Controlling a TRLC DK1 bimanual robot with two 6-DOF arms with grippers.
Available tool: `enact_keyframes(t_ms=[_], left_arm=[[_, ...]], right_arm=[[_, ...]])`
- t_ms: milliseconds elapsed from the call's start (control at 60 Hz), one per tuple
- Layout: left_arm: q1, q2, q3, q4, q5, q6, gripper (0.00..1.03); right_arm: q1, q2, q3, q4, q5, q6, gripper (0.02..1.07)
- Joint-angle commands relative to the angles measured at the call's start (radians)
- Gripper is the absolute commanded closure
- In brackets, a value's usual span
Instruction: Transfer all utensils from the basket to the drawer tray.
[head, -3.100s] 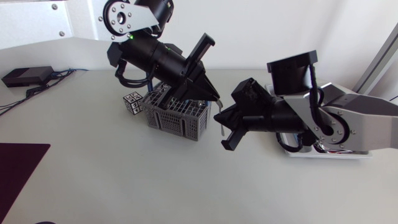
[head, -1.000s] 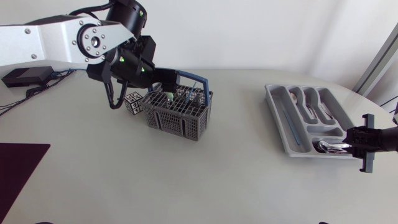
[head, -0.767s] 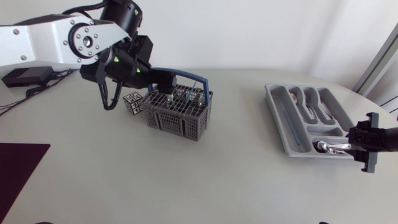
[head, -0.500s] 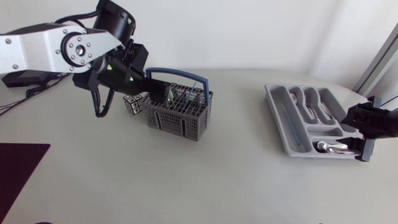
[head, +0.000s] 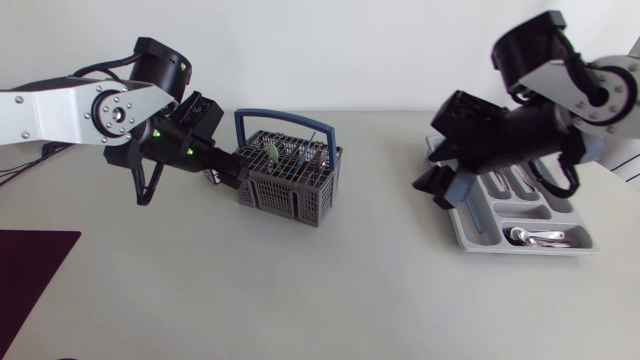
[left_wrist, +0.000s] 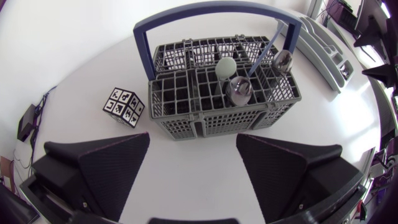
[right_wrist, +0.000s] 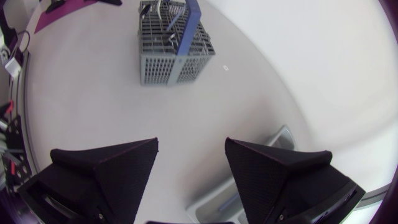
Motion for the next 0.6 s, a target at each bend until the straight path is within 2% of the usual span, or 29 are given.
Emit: enact_keyframes(t_ms=[0,133,300,583], left_arm=[[0.020,-0.009,-0.043,0.019,0.027,0.061,0.05],[0.049,-0.009,-0.081,0.054,0.098,0.104,0.05],[0.081,-0.009,-0.103,0.096,0.168,0.127,0.05],[0.083,0.005,-0.144,0.171,0.202,0.150,0.05]], right_arm=[[0.085,0.080,0.077,-0.015,0.007,0.217,0.29],[0.175,0.181,0.190,-0.024,-0.008,0.380,0.29],[0.221,0.275,0.301,-0.015,-0.060,0.513,0.29],[0.310,0.404,0.400,0.051,-0.089,0.673,0.29]])
